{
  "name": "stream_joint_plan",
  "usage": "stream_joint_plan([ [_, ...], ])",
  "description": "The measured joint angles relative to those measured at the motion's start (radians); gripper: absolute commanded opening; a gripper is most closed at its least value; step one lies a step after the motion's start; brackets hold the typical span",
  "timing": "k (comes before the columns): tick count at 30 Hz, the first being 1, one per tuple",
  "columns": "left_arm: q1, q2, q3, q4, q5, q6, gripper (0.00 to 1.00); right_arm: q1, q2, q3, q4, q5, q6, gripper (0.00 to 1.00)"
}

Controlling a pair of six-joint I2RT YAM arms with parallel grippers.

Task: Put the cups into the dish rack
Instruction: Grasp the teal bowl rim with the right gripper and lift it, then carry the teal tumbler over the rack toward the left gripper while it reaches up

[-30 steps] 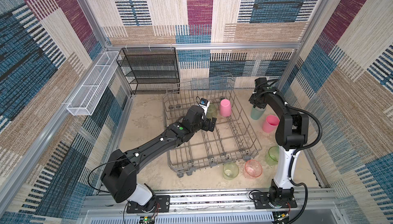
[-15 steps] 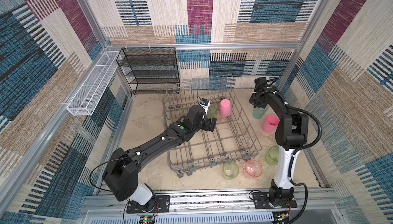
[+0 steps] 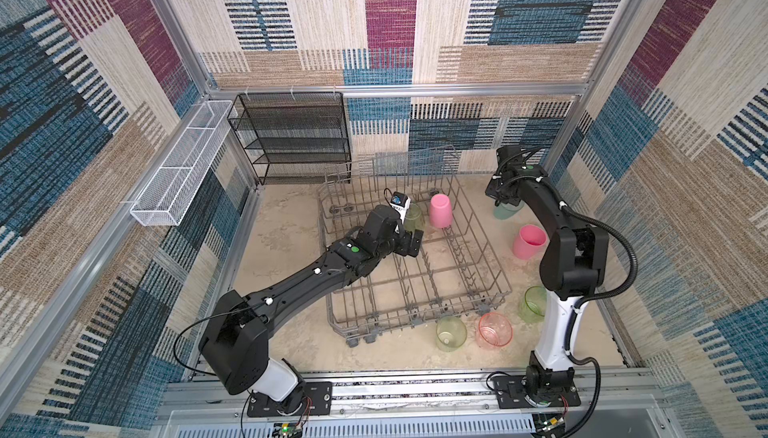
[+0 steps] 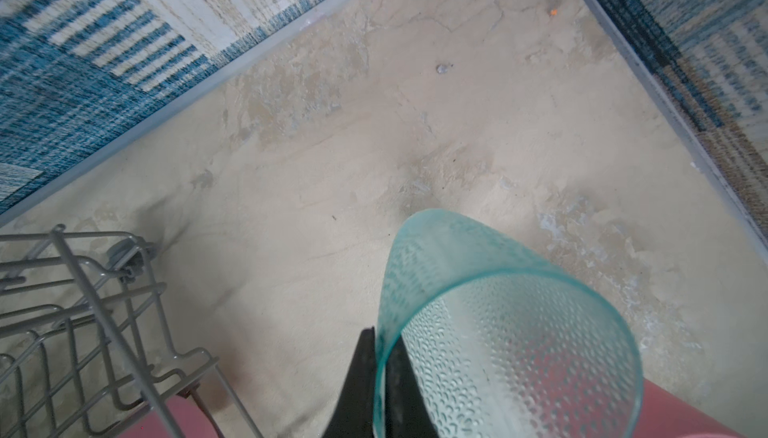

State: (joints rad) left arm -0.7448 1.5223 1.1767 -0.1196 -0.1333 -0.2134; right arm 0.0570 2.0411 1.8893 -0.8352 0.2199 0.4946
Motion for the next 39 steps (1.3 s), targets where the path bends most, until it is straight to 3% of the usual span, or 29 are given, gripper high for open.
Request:
stream_joint_plan([
  [19,0.009,0.015,0.095,-0.103,-0.01,-0.069,0.99,0.115,-0.29,-0.01,0.09,0.071,-0.084,0.02],
  [28,0.087,0.002,0.158,-0.148,0.081,-0.222,0.99,0.22,-0.507,-0.216,0.317,0.016,-0.159,0.03],
  [39,0.278,0.008,0.157,-0.092,0.37,-0.589,0.99,0.295,-0.678,-0.537,0.722,-0.224,-0.185,0.02],
])
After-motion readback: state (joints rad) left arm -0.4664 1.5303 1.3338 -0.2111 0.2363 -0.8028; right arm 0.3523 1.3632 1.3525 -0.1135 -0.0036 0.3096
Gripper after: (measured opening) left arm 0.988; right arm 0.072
